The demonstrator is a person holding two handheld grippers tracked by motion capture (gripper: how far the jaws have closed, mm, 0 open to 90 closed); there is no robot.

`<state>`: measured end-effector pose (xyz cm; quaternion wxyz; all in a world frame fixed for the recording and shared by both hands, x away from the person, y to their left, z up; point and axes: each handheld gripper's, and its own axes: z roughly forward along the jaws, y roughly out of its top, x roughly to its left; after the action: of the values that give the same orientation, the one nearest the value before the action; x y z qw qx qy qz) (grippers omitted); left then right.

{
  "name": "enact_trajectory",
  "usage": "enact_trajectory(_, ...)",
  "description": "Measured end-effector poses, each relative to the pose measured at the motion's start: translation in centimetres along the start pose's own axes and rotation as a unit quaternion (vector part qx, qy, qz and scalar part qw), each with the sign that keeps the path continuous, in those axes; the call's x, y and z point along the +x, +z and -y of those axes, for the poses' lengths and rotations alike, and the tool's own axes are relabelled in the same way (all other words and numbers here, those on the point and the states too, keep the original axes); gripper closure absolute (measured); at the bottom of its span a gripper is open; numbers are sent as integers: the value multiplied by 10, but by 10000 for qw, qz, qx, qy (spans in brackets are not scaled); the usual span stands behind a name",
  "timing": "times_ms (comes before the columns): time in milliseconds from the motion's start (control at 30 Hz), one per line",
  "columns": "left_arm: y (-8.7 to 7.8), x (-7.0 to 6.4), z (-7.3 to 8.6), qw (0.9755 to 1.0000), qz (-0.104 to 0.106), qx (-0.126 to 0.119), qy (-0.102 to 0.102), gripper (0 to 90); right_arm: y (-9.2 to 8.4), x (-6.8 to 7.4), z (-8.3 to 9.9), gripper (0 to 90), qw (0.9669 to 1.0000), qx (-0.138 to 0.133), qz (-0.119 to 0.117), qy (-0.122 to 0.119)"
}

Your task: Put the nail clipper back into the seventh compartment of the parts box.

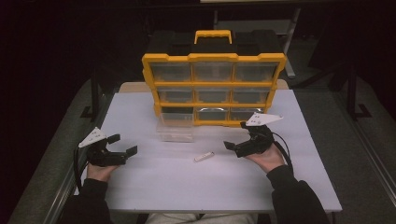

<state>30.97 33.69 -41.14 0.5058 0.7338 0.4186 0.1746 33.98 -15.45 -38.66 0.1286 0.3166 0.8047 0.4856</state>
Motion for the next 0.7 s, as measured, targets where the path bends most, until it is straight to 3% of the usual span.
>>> enact_trajectory(500, 1, 0, 0, 10000, 23, 1, 28, 0, 15, 5, -20, 0, 9992, 179, -225, -266)
enact_trajectory(700, 1, 0, 1, 10000, 17, 0, 33, 0, 31, 11, -22, 0, 9978, 394, -377, -385)
